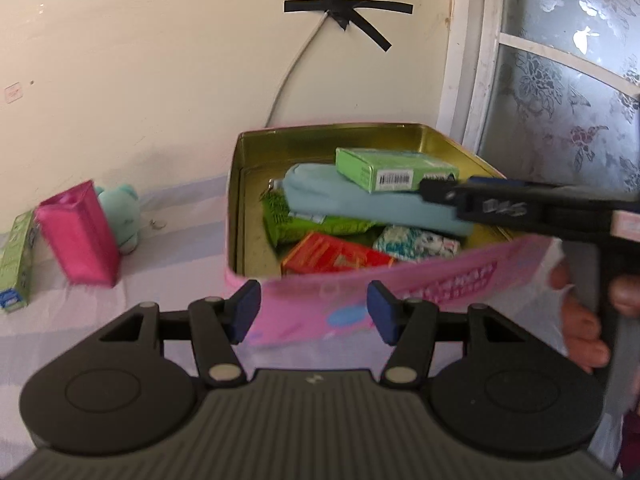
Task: Organize objects
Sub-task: 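Carry the green box into the pink tin and open the right gripper, then move the right gripper back toward the long green toothpaste box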
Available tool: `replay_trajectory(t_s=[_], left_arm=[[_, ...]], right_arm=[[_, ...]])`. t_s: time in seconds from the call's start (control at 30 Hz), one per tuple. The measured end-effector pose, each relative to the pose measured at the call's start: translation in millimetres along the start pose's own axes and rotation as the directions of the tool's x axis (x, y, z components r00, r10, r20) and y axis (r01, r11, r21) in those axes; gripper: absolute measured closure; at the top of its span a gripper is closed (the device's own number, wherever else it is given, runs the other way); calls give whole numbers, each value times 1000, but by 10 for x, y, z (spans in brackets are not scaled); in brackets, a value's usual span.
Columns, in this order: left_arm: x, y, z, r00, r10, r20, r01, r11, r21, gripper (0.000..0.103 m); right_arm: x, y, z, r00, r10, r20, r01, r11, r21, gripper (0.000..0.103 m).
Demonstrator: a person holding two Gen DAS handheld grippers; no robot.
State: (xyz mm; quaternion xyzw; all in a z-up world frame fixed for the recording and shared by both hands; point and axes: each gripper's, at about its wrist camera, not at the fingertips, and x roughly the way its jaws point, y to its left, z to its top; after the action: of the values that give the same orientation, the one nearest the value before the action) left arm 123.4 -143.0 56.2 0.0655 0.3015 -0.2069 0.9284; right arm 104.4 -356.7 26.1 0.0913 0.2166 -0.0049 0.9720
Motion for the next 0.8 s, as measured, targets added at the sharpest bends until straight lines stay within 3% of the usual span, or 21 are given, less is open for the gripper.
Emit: replay_trajectory(t_s=[0.27,0.8], left_arm=[[-238,34,-396,998,55,-32,-55,998,19,42],[-355,764,-937,975,189,-117,-199,977,-78,42]], right_arm=[[-638,153,-400,998,5,64,-8,999,43,41],[-530,640,-885,988,83,-126,-77,995,58,40]])
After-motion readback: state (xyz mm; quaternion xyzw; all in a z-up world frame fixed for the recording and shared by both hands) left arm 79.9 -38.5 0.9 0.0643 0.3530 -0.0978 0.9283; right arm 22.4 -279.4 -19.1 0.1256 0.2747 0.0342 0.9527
